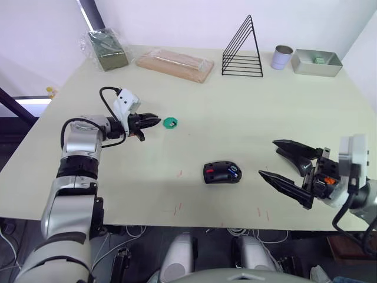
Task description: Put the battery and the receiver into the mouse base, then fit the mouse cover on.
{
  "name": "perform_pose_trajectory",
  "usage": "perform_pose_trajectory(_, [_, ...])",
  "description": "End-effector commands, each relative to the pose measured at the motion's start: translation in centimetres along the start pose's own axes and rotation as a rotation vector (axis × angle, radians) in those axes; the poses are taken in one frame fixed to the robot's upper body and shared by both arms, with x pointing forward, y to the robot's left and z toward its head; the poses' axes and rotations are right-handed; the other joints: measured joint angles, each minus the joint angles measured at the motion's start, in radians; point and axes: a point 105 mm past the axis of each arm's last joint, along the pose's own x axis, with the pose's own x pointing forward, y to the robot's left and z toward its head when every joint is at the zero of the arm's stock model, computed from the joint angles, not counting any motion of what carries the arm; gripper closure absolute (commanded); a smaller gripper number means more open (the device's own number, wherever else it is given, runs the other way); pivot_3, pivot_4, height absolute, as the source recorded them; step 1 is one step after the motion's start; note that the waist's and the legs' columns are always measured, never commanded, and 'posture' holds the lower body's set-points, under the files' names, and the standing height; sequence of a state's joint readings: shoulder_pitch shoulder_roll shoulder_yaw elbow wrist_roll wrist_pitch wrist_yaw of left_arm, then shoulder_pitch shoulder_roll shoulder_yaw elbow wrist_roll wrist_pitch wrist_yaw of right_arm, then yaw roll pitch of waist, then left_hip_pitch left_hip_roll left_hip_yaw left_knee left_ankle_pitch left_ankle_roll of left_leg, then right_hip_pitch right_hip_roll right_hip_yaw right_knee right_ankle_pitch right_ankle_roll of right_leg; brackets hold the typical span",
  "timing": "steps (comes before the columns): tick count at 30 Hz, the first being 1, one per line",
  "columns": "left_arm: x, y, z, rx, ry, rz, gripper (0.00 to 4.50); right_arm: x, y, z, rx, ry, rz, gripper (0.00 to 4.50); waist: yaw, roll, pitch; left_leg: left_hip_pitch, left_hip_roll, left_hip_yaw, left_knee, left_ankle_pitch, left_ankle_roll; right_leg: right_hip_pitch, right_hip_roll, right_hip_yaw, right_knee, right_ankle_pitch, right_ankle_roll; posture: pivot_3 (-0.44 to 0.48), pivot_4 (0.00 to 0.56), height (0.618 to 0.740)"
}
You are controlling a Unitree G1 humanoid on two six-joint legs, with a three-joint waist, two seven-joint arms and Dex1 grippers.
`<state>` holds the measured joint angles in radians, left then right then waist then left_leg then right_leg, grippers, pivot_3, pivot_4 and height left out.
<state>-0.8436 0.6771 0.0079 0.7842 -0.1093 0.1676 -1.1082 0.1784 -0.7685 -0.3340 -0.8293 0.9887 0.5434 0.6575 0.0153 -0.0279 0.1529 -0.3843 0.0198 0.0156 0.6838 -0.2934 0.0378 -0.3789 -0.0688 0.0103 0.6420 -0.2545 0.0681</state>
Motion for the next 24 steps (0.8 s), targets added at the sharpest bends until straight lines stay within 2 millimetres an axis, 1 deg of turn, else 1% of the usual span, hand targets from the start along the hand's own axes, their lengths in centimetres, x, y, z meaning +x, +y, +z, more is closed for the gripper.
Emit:
perform_pose_trajectory(1, [0.9,0.0,0.6,0.049,0.001,-0.027,3.72,-0.8,1.1,0.4,-0.078,-0.002,-0.01,0.0,0.001,0.0,0.0,0.0,0.0,0.0,0.0,0.0,0.0,0.0,0.0,0.0,0.0,0.0,0.0,0.0,0.15,0.74])
perform_pose_trajectory(7, [3.0,-0.9,0.5,0.071,0.024,-0.057,3.72,-1.9,2.2,-0.6,-0.064,0.029,-0.047,0.0,0.001,-0.001,0.0,-0.001,-0.001,0.0,0.0,0.0,0.0,0.0,0.0,0.0,0.0,0.0,0.0,0.0,0.15,0.74])
perform_pose_trajectory(10, [3.7,-1.1,0.5,0.078,0.035,-0.066,3.72,-2.3,2.5,-0.9,-0.055,0.034,-0.073,0.0,-0.002,-0.002,0.0,-0.001,0.0,0.0,0.0,0.0,0.0,0.0,0.0,-0.001,0.0,0.0,0.0,0.0,0.15,0.74])
perform_pose_trajectory(16, [4.2,-0.6,0.9,0.098,0.052,-0.029,3.72,-2.2,2.7,-1.2,-0.053,0.025,-0.09,0.0,-0.004,-0.002,0.0,0.0,0.0,0.001,0.0,0.0,0.0,0.0,0.001,0.001,0.0,0.0,0.001,0.0,0.15,0.74])
perform_pose_trajectory(24, [3.6,0.1,1.2,0.104,0.049,-0.008,3.72,-2.1,2.7,-1.3,-0.053,0.015,-0.106,0.0,-0.002,-0.002,0.0,0.0,0.0,0.0,0.0,0.0,0.0,0.0,0.001,0.001,0.0,0.0,0.0,0.0,0.15,0.74])
